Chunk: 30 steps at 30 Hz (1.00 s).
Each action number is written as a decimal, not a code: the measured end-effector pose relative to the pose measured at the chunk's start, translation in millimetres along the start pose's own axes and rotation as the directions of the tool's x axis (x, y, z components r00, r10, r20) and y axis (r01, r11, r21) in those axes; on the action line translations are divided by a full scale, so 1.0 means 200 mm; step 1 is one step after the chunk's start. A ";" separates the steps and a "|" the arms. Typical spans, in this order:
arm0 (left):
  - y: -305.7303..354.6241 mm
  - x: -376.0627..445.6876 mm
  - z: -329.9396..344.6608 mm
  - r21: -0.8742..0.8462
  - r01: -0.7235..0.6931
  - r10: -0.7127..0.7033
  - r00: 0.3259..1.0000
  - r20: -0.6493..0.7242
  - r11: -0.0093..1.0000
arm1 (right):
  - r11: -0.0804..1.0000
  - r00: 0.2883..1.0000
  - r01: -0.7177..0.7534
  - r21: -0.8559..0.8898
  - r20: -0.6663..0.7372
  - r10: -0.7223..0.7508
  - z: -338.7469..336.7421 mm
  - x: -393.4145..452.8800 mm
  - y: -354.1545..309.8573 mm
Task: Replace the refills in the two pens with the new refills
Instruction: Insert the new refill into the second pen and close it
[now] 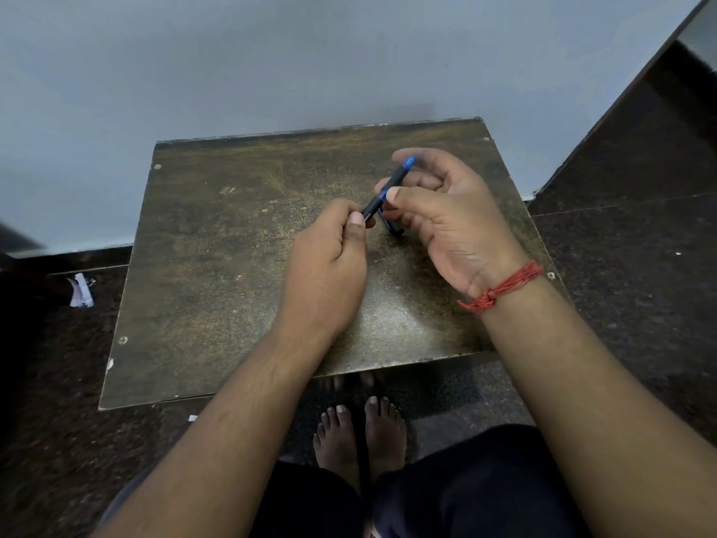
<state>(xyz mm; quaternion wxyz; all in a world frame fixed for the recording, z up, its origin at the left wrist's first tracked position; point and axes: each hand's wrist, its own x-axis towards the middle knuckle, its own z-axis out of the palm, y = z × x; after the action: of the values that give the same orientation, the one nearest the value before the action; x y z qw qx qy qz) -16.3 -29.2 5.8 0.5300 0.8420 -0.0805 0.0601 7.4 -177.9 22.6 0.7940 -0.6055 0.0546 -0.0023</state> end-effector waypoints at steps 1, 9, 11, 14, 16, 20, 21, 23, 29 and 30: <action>0.00 0.00 0.00 -0.003 -0.001 0.001 1.000 0.002 1.000 | 1.000 1.000 0.006 -0.002 0.011 -0.006 0.00 0.00 0.00; -0.01 0.00 0.01 0.005 -0.020 0.020 1.000 -0.001 1.000 | 0.999 0.998 0.022 -0.032 0.052 -0.021 0.01 -0.01 -0.01; -0.01 0.00 0.01 0.019 -0.030 0.030 1.000 0.004 0.999 | 0.998 0.998 0.027 -0.059 0.052 -0.024 0.01 0.00 -0.01; 0.00 -0.01 0.01 0.046 -0.049 0.049 0.999 0.009 0.998 | 0.996 0.999 0.019 -0.083 0.027 -0.017 0.01 0.00 0.00; 0.00 -0.01 0.01 0.047 -0.051 0.051 0.999 0.008 0.998 | 0.996 1.000 0.027 -0.089 0.018 -0.025 0.02 0.00 0.01; 0.00 0.00 0.01 0.004 -0.020 0.020 1.000 -0.009 1.000 | 0.994 0.999 0.033 -0.108 0.019 -0.031 0.02 0.00 0.02; -0.01 0.00 0.01 -0.004 -0.014 0.014 1.000 -0.012 1.000 | 0.996 1.000 0.027 -0.086 0.003 -0.027 0.02 0.00 0.02; -0.01 0.00 0.01 -0.016 -0.007 0.007 1.000 -0.012 1.000 | 1.000 0.999 0.021 -0.019 -0.029 -0.022 0.00 0.00 0.01; 0.00 -0.01 0.01 -0.013 -0.015 0.015 1.000 -0.003 1.000 | 0.996 1.000 0.012 0.087 -0.010 -0.011 0.01 0.00 0.00; 0.00 -0.01 0.01 -0.010 -0.018 0.018 1.000 -0.001 1.000 | 0.997 1.000 0.020 0.074 -0.015 -0.019 0.01 0.00 0.00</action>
<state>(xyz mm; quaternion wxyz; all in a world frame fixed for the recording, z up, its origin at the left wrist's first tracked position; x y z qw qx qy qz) -18.1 -31.3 5.5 0.5336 0.8386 -0.0881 0.0646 7.6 -175.3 23.7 0.8155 -0.5759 0.0543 -0.0164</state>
